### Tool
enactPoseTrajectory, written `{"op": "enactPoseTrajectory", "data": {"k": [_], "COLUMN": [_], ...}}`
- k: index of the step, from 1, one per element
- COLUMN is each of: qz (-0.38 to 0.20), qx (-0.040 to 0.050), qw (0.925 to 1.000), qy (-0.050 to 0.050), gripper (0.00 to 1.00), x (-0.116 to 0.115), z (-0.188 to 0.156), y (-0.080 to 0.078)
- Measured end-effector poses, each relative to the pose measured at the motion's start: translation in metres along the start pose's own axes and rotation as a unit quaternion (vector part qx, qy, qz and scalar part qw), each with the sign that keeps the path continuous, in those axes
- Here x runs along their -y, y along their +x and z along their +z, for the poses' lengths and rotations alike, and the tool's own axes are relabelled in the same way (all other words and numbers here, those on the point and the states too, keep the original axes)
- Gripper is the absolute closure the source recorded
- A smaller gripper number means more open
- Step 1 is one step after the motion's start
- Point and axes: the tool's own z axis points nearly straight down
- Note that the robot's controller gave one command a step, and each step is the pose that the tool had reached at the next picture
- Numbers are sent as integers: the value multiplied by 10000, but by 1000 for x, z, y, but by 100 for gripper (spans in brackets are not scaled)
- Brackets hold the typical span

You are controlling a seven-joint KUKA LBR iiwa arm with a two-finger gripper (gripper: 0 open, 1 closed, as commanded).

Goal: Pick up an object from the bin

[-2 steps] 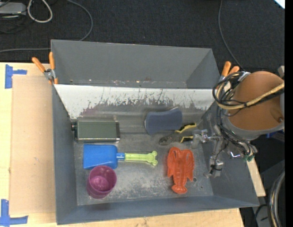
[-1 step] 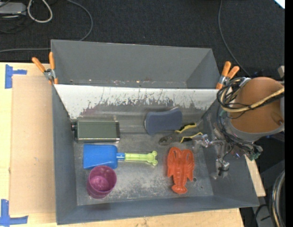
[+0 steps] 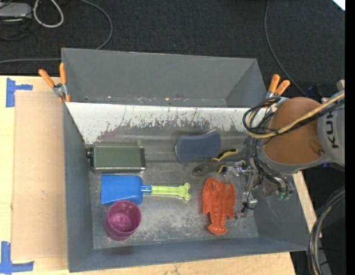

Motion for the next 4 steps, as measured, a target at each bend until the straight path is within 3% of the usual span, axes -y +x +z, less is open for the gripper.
{"op": "enactPoseTrajectory", "data": {"k": [1,2,3,4], "qz": [131,-994,-180,323], "qx": [-6,-18,-31,22], "qw": [9999,9950,9998,9995], "qy": [-4,-12,-6,-1], "gripper": [0,0,0,0], "x": [0,-41,-60,-99], "z": [8,-97,-7,-74], "y": [4,-8,14,30]}}
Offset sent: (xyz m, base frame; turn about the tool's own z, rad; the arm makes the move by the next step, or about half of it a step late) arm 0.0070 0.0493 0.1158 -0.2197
